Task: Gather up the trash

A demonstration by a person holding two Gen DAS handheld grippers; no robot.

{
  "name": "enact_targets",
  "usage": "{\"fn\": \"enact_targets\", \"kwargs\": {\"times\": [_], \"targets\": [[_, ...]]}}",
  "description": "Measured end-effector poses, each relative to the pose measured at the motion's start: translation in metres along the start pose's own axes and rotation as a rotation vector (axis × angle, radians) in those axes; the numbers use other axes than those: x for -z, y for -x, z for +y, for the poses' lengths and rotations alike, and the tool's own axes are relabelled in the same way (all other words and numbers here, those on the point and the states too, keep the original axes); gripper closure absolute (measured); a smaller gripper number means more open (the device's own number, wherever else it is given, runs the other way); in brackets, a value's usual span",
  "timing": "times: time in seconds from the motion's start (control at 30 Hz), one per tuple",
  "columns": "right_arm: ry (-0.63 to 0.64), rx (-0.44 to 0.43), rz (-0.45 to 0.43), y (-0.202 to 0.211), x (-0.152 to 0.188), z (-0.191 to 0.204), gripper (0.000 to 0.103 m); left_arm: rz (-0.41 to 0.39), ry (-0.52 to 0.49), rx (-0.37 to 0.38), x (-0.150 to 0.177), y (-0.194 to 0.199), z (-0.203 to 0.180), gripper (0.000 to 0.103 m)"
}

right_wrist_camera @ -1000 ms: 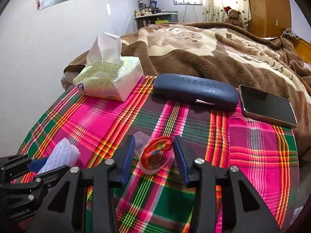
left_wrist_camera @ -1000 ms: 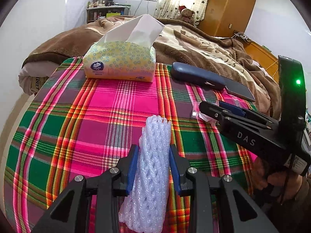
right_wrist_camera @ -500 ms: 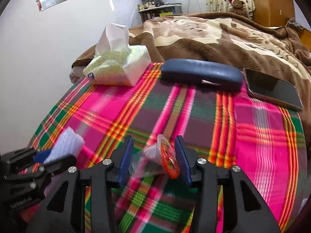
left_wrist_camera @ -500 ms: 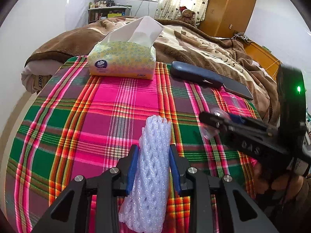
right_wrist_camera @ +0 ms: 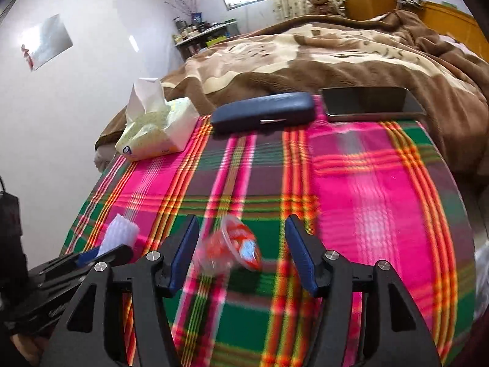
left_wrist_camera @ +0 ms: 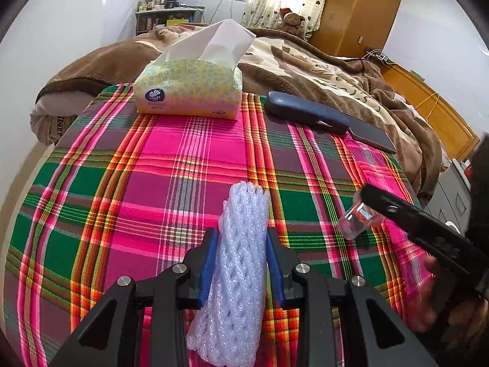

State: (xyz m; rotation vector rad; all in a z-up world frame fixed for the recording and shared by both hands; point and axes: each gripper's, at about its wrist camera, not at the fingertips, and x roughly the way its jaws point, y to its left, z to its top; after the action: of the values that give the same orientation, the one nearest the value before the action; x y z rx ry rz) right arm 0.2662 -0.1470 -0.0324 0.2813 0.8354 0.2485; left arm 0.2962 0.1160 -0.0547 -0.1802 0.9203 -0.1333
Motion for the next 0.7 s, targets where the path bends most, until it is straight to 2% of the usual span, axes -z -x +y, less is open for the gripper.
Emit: {"fn": "enact_targets", "kwargs": {"times": [0.1,0.2,0.23,0.33,0.47,0.7], "targets": [[-0.052,-0.038,0.058,-0.009,0.005,0.001,0.043,0.001,0.001,0.005,0.001,-0.001,-0.001,0.071],[-0.095,-0.035,0.097,-0.024,0.009,0.004,0.043,0.000,0.004,0.007,0.002,0.000,0.000,0.071],[-0.095,-0.026,0.072,-0.024,0.009,0.006,0.043,0.000,0.004,0.005,0.001,0.000,0.000,0.071],[-0.100,-0.038,0.074,-0.031,0.003,0.010,0.043,-0.001,0.001,0.001,0.002,0.001,0.000,0.071],[-0.098,-0.001,0.073,-0.037,-0.001,0.013,0.057,0.003,0.005,0.005,0.002,0.000,0.001,0.071],[-0.095,-0.027,0.058,-0.030,0.003,0.011,0.059,0.008,-0.014,0.008,0.003,-0.001,-0.006,0.071]]}}
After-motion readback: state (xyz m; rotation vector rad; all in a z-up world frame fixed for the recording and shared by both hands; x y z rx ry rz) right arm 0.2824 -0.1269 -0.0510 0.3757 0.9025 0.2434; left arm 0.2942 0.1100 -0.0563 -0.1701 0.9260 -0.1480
